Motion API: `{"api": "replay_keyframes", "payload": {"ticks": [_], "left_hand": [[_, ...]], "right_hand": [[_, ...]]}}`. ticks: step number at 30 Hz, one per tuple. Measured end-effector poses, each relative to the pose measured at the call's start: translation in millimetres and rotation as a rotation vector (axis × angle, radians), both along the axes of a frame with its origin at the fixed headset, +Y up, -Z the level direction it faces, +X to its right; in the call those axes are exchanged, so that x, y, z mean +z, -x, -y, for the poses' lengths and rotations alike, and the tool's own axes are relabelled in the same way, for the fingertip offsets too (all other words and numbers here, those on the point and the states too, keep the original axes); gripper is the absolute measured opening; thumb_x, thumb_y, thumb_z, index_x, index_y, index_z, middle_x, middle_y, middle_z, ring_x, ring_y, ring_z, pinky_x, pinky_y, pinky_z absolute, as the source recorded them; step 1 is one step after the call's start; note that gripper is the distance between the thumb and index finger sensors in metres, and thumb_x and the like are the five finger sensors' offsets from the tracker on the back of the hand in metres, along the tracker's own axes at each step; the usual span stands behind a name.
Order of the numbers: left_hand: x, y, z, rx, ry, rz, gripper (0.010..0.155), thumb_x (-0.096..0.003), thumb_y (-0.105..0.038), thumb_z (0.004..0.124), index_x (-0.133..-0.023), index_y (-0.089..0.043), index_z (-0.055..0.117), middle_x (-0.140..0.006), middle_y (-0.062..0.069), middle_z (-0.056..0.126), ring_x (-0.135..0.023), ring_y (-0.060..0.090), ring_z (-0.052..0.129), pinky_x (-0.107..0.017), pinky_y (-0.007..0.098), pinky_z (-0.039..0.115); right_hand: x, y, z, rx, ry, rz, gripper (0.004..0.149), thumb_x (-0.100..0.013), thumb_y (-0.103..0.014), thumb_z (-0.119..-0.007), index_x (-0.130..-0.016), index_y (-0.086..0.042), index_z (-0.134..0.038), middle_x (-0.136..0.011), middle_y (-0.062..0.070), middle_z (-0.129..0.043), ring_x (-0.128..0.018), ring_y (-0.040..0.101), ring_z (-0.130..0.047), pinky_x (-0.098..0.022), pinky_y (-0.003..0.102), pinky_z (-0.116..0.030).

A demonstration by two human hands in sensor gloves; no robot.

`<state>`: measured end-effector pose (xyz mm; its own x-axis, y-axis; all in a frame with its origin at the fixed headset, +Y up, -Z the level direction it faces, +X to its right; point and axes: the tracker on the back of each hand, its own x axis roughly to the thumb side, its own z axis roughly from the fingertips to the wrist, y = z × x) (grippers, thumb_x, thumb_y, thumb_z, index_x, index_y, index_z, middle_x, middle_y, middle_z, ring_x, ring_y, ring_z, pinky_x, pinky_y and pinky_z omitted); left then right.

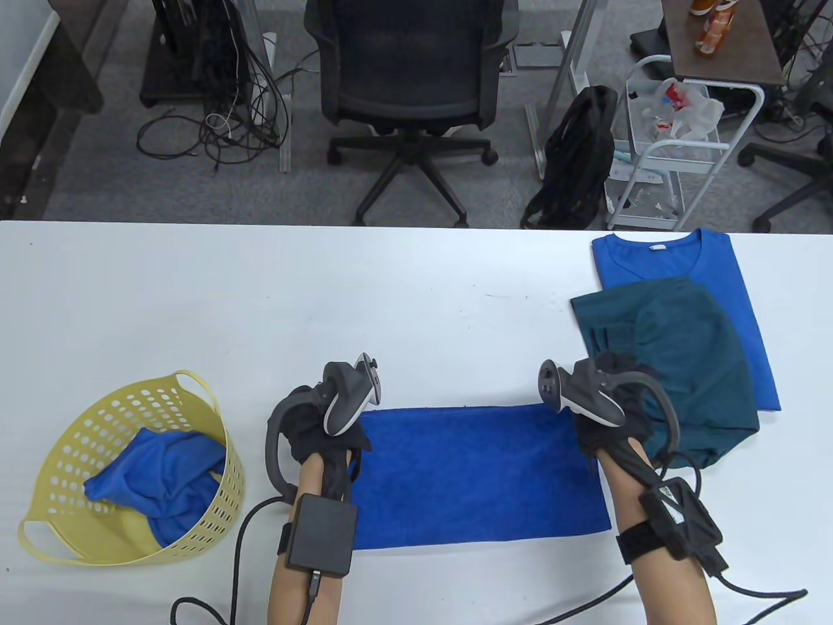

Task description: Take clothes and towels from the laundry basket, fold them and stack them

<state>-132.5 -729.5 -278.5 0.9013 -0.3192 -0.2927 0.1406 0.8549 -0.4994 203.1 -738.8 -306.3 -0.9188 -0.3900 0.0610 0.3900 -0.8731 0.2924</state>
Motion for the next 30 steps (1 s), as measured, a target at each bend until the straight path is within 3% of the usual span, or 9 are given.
{"api": "replay_keyframes", "payload": {"ticks": [5, 9, 13, 16, 21, 24, 25, 30], "left_hand": [[-14.5, 8.6, 27.9, 0.008, 0.086, -0.02, 0.048, -0.0595, -0.042, 0.078, -0.104, -0.025, 0.078, -0.12, 0.02, 0.069, -0.101, 0.044, 0.081, -0.07, 0.061, 0.071], [-19.4, 10.5, 35.1, 0.02, 0.09, -0.014, 0.047, -0.0601, -0.042, 0.077, -0.104, -0.025, 0.077, -0.119, 0.019, 0.071, -0.101, 0.044, 0.082, -0.07, 0.061, 0.071], [-19.7, 10.8, 37.8, -0.005, 0.09, -0.028, 0.054, -0.0585, -0.046, 0.08, -0.106, -0.022, 0.074, -0.118, 0.018, 0.073, -0.098, 0.04, 0.085, -0.07, 0.059, 0.073], [-14.5, 7.3, 33.3, -0.094, 0.048, -0.012, 0.068, -0.0572, -0.049, 0.08, -0.115, -0.019, 0.063, -0.118, 0.019, 0.071, -0.097, 0.038, 0.087, -0.07, 0.056, 0.075], [2.6, -1.9, 4.0, -0.098, -0.151, 0.053, 0.076, -0.0579, -0.045, 0.079, -0.122, -0.016, 0.049, -0.119, 0.019, 0.069, -0.097, 0.037, 0.087, -0.07, 0.056, 0.075], [4.8, -4.4, -1.7, -0.12, -0.198, 0.061, 0.075, -0.0589, -0.042, 0.079, -0.122, -0.016, 0.048, -0.119, 0.018, 0.068, -0.097, 0.037, 0.087, -0.07, 0.056, 0.075], [6.5, -4.2, -4.2, -0.148, -0.217, 0.064, 0.073, -0.0589, -0.04, 0.079, -0.121, -0.016, 0.05, -0.118, 0.018, 0.07, -0.096, 0.036, 0.088, -0.069, 0.056, 0.076], [16.0, -2.5, -8.8, -0.163, -0.195, 0.058, 0.073, -0.0591, -0.041, 0.078, -0.121, -0.016, 0.049, -0.119, 0.018, 0.069, -0.097, 0.036, 0.088, -0.07, 0.056, 0.075]], "right_hand": [[-16.4, 2.7, 24.5, 0.064, 0.032, -0.002, 0.039, -0.06, -0.021, -0.075, -0.097, -0.01, -0.075, -0.119, 0.027, -0.047, -0.104, 0.057, -0.043, -0.071, 0.076, -0.041], [-19.3, 2.0, 35.6, 0.066, 0.054, -0.007, 0.036, -0.06, -0.022, -0.075, -0.095, -0.012, -0.077, -0.119, 0.026, -0.048, -0.105, 0.056, -0.043, -0.071, 0.076, -0.041], [-16.9, -0.1, 37.5, 0.054, -0.011, -0.004, 0.037, -0.059, -0.023, -0.078, -0.094, -0.013, -0.077, -0.118, 0.024, -0.052, -0.104, 0.054, -0.049, -0.071, 0.075, -0.044], [-7.5, -3.6, 24.2, 0.059, -0.043, -0.008, 0.057, -0.059, -0.027, -0.077, -0.111, -0.013, -0.058, -0.118, 0.025, -0.049, -0.103, 0.055, -0.052, -0.071, 0.073, -0.047], [27.6, -18.8, -16.2, -0.081, -0.269, 0.032, 0.062, -0.059, -0.024, -0.079, -0.114, -0.007, -0.055, -0.11, 0.03, -0.065, -0.088, 0.052, -0.079, -0.063, 0.067, -0.067], [47.4, -26.3, -23.5, -0.158, -0.231, 0.053, 0.061, -0.059, -0.025, -0.08, -0.113, -0.006, -0.057, -0.106, 0.028, -0.072, -0.082, 0.046, -0.086, -0.06, 0.063, -0.072], [57.3, -30.4, -22.8, -0.237, -0.168, 0.079, 0.06, -0.059, -0.025, -0.08, -0.112, -0.006, -0.058, -0.104, 0.027, -0.075, -0.08, 0.044, -0.088, -0.059, 0.062, -0.074], [77.5, -42.3, -1.4, -0.463, 0.054, 0.226, 0.062, -0.061, -0.028, -0.08, -0.111, 0.002, -0.06, -0.098, 0.028, -0.08, -0.075, 0.042, -0.09, -0.055, 0.06, -0.076]]}}
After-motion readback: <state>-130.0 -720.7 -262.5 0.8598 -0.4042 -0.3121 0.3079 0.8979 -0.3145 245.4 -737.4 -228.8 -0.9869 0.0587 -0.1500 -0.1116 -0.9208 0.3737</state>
